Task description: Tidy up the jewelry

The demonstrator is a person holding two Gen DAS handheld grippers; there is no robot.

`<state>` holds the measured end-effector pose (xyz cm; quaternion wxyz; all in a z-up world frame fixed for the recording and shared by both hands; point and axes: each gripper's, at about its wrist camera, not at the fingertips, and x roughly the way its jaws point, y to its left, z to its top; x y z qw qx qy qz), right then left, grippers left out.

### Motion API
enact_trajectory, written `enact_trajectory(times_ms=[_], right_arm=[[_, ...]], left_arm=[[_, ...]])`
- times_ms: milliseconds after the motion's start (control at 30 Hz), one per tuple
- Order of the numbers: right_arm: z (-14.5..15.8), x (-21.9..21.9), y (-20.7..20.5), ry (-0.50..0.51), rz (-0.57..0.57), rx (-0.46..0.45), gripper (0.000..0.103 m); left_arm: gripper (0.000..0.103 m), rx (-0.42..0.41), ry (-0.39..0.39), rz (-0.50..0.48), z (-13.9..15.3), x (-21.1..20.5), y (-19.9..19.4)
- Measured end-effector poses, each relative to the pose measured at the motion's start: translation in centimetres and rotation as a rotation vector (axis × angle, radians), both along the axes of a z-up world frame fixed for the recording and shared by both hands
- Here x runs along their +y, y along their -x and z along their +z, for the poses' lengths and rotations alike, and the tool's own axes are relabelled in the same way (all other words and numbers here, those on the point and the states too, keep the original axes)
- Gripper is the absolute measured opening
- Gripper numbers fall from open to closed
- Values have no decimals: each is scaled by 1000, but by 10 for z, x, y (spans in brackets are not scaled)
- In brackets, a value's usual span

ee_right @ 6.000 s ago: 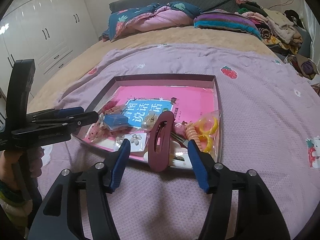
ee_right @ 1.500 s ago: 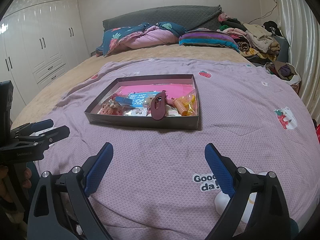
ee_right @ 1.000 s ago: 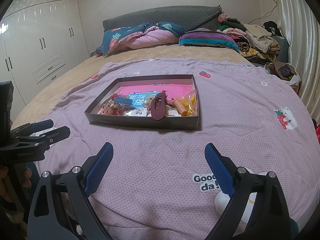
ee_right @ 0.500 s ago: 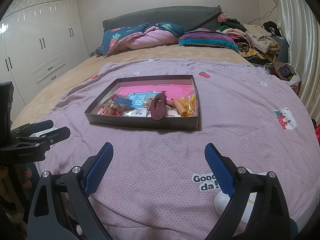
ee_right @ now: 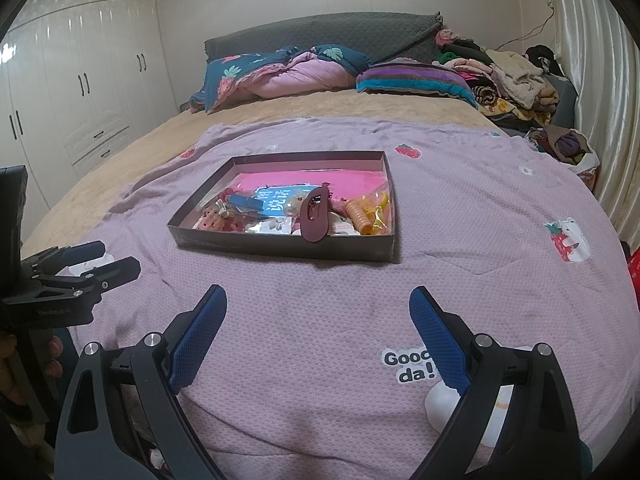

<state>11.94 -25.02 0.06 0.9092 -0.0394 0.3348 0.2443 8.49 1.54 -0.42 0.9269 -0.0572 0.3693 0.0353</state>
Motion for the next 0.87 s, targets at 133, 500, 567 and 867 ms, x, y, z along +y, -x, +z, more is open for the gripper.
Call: enact_trajectory(times_ms=[133,500,567,867], right_arm=[[0,-3,-1,5,-10,1,92],[-4,-31,-29,-64,-150,68,99],[-6,-47,-48,-59,-243,42,99],[-47,-152,-208,66,-743,78,99]], left_arm=[[94,14,-10,11,-2,3,1],[93,37,28,55,-7,24,-9],[93,68,38,122,-12,46,-20],[94,127,-7,467,-37,192,-86]])
